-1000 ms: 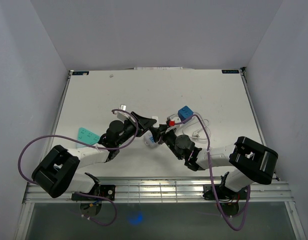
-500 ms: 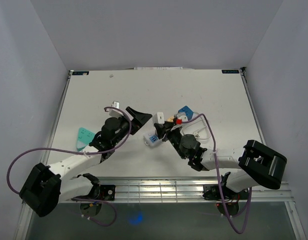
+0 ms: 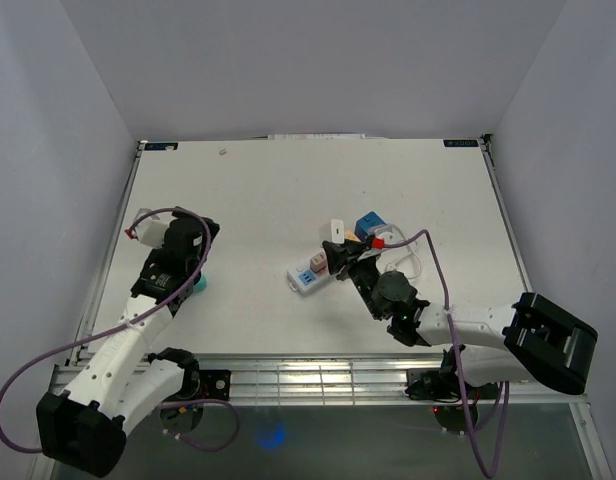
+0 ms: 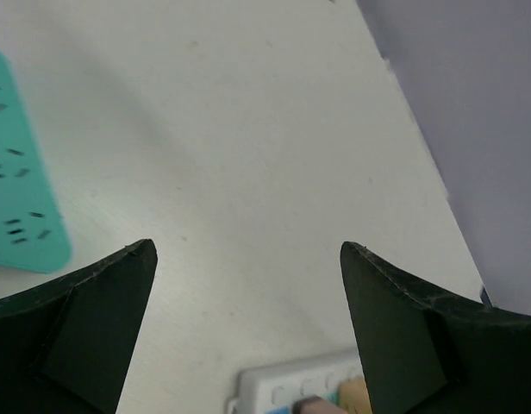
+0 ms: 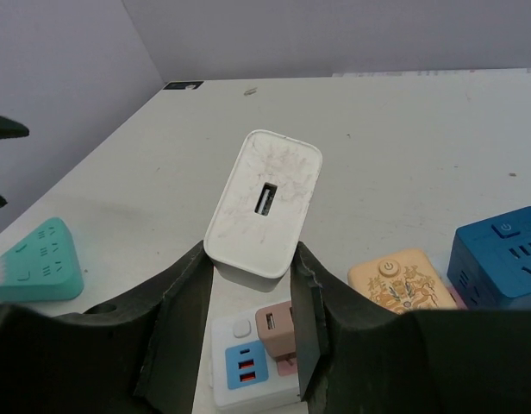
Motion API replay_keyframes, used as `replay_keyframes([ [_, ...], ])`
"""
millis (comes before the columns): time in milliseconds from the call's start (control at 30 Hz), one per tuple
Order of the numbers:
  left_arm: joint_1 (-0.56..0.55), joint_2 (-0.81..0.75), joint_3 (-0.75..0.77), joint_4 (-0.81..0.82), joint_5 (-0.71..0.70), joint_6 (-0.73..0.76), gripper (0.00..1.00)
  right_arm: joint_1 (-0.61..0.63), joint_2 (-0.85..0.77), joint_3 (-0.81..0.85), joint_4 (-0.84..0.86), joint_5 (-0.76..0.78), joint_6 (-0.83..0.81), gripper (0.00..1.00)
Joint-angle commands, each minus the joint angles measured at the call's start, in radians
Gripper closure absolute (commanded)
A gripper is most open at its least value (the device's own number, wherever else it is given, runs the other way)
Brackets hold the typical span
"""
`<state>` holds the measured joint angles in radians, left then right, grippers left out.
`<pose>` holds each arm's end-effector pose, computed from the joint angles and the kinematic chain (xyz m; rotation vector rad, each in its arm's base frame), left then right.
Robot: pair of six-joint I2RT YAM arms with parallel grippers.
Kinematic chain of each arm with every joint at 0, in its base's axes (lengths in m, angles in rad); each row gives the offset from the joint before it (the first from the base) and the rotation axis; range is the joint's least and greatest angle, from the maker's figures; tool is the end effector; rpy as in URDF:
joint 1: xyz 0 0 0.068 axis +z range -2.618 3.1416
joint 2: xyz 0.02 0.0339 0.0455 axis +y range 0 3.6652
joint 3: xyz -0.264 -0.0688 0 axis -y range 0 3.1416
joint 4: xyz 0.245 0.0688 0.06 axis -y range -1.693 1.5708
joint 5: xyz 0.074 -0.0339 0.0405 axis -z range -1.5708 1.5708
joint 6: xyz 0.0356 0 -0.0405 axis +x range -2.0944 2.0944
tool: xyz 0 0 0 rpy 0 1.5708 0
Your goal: Insert the plug
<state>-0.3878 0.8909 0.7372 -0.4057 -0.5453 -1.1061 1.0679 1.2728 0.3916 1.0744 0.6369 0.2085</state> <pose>0.1864 -0.0562 0.2852 -1.0105 1.7948 -0.3481 0.1368 0.2048 0.2347 -0.0705 1.4426 0.6152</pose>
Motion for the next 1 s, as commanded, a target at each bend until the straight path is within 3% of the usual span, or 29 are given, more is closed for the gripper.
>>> replay_keyframes([
  [0, 0.136, -0.052, -0.045, -0.156, -0.091, -0.046, 0.02, -0.002, -0.050, -0.022, 0.042, 0.032, 0.020, 0.92],
  [200, 0.305, 0.002, -0.015, -0.205, -0.030, -0.098, 0.02, -0.002, -0.099, -0.040, 0.018, 0.023, 0.031, 0.92],
  [367, 0.341, 0.092, 0.057, -0.314, -0.182, -0.185, 0.02, -0.002, -0.118, -0.046, 0.009, 0.014, 0.040, 0.92],
  [433, 0.386, 0.135, 0.073, -0.303, -0.156, -0.149, 0.02, -0.003, -0.125, -0.048, 0.005, 0.015, 0.032, 0.92],
  [600, 0.614, 0.278, 0.071, -0.254, 0.013, -0.089, 0.03, -0.011, -0.176, -0.063, -0.001, 0.037, -0.014, 0.92],
  [833, 0.679, 0.296, -0.028, -0.144, 0.019, -0.104, 0.05, -0.020, -0.231, -0.079, -0.028, 0.038, -0.035, 0.92],
  [967, 0.682, 0.384, -0.021, -0.114, 0.062, -0.107, 0.06, -0.022, -0.257, -0.088, -0.033, 0.041, -0.035, 0.92],
])
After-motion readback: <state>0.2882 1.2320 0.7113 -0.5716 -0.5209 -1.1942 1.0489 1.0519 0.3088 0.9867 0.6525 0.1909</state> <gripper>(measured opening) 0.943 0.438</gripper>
